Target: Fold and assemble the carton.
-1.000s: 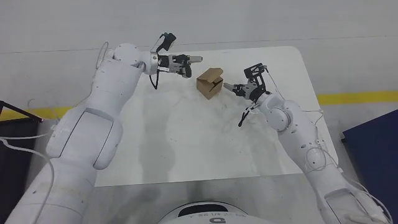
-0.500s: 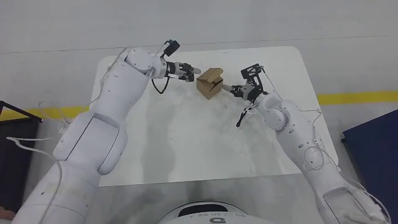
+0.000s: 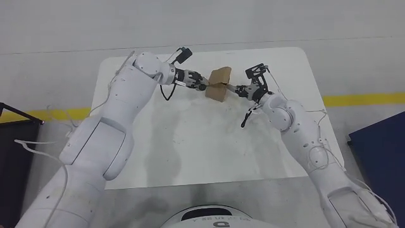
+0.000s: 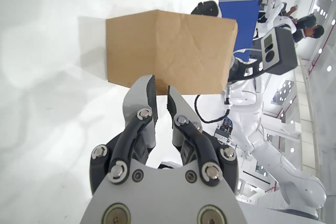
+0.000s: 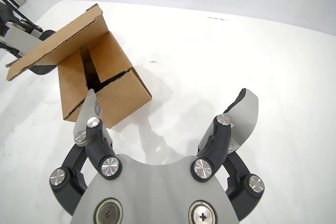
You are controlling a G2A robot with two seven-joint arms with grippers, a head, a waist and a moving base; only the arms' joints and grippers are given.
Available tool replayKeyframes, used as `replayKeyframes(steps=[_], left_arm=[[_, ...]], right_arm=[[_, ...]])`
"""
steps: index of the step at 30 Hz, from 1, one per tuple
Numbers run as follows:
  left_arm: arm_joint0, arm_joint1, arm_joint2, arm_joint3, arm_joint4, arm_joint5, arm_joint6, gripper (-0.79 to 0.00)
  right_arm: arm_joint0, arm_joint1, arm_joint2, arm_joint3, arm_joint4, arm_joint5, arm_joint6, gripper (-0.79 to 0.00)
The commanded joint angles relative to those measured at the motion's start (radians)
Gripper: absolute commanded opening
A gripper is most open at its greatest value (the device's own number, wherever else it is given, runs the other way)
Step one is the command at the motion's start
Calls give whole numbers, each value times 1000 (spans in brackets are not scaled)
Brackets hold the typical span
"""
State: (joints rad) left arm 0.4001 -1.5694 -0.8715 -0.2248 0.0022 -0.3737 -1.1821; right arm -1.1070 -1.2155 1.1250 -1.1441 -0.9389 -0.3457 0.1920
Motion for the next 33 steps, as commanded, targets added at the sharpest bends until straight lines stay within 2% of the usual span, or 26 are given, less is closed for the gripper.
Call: replayKeyframes(steps=[1, 5, 7, 12, 15, 17, 24, 30, 33], left_arm=[[1, -4, 1, -2, -4, -11, -26, -625], [-19, -1, -8, 14, -6, -35, 23, -566], [-33, 6, -15, 28, -6, -44, 53, -591], [-50, 15, -16, 29, 19, -38, 96, -585], [-42, 5, 2, 3, 50, -24, 107, -554], [-39, -5, 14, -10, 67, -12, 115, -502], [-47, -27, 26, 5, 74, 2, 126, -499], [-46, -33, 33, 16, 88, -17, 93, -489], [-44, -36, 38, 19, 98, -25, 80, -477]], right_arm=[[0, 2, 11, 8, 2, -1, -5, 0], [-6, 12, 66, 17, 7, 17, -32, 0], [-16, 19, 97, 8, 18, 16, -42, 0], [-43, 25, 128, -28, 50, 3, -35, 0], [-33, 18, 95, -7, 36, 6, -9, 0], [-21, 12, 65, 16, 14, 9, 6, 0], [-19, 5, 12, 27, -16, -59, 39, 0], [-54, 14, 21, -26, 7, -158, 86, 0], [-75, 23, 50, -60, 13, -166, 84, 0]])
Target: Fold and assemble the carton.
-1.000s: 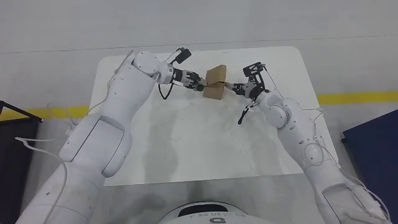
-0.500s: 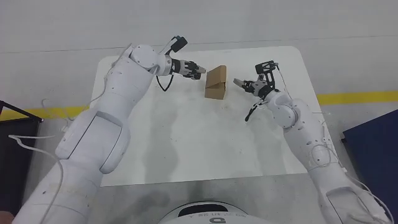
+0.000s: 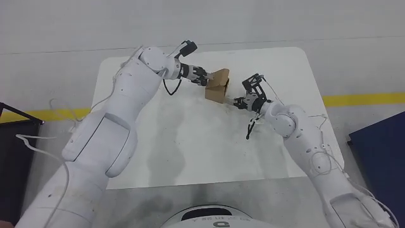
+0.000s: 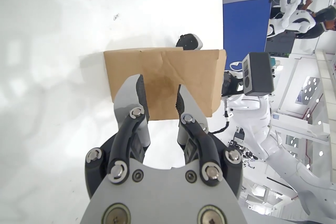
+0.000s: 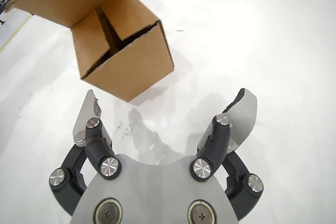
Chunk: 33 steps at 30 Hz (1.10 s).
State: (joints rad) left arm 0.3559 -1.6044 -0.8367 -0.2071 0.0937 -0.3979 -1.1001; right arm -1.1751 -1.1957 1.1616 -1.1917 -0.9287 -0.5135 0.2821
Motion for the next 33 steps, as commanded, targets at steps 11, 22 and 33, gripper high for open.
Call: replayKeyframes(steps=[11, 22, 33], left_arm=[[-1, -17, 46, 0, 103, 35, -5, -443], [-10, -30, 54, 17, 122, 32, -18, -446], [-12, -34, 50, 21, 124, 21, -24, -459]], right_arm=[[-83, 27, 127, -107, 39, 51, -55, 0], [-35, 7, 66, -56, 38, 117, -102, 0], [56, -19, -17, 66, 22, 124, -97, 0]])
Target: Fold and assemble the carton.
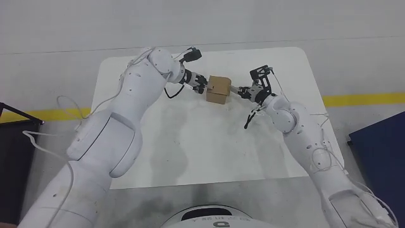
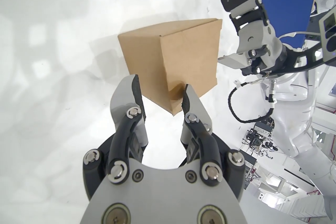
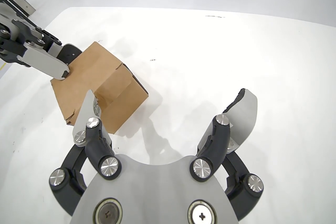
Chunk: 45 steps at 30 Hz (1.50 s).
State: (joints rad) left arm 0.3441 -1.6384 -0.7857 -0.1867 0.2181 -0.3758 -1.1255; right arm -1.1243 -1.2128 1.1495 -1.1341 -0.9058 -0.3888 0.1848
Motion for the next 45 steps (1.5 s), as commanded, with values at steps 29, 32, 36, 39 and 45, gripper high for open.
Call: replayKeyframes(steps=[29, 32, 36, 39, 45], left_arm=[[-7, -4, -15, 3, -3, -51, -14, -428], [-8, 0, -22, 10, -11, -67, -15, 0], [-7, 9, -35, 16, -27, -81, -9, 0], [-6, 16, -47, 18, -42, -89, 6, 0], [1, 31, -66, 18, -61, -97, 45, 0]], right_arm=[[-11, 0, 0, -24, -24, -40, 21, 0], [-29, 5, 23, -51, -21, -36, 17, 0], [-43, 9, 39, -80, -21, -25, 17, 0], [-42, 8, 35, -86, -23, -15, 16, 0], [-33, 3, 24, -91, -33, 12, -2, 0]])
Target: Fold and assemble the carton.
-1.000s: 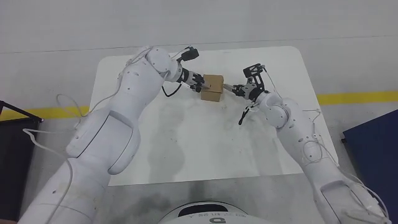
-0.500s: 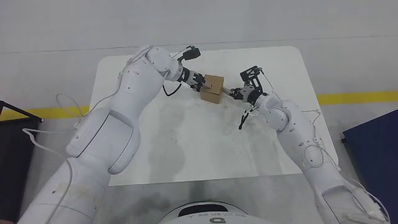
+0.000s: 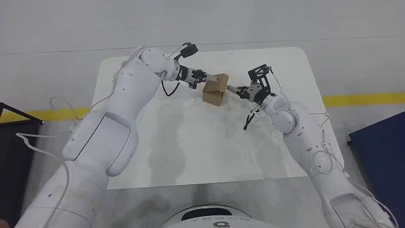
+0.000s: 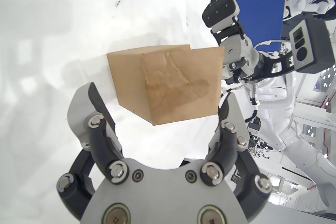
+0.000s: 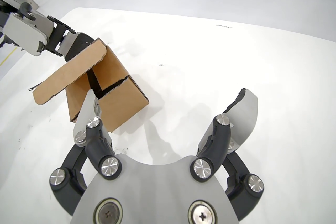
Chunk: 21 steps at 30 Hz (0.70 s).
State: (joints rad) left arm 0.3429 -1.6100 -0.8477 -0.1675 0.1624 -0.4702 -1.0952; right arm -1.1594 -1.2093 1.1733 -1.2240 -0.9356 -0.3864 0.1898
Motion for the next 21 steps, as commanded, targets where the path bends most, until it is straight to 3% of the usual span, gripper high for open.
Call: replayKeyframes(steps=[1, 8, 21], left_arm=[[4, 6, -10, -2, -12, -11, 37, 0], [36, 23, -63, -8, -109, -74, 94, 0], [66, 28, -71, -31, -109, -62, 107, -31]], right_arm=[[2, -1, 2, -2, -4, 18, -12, 0], [-15, 3, 34, -33, 35, 5, -31, 0], [-21, 1, 19, -59, 25, -12, -6, 0]])
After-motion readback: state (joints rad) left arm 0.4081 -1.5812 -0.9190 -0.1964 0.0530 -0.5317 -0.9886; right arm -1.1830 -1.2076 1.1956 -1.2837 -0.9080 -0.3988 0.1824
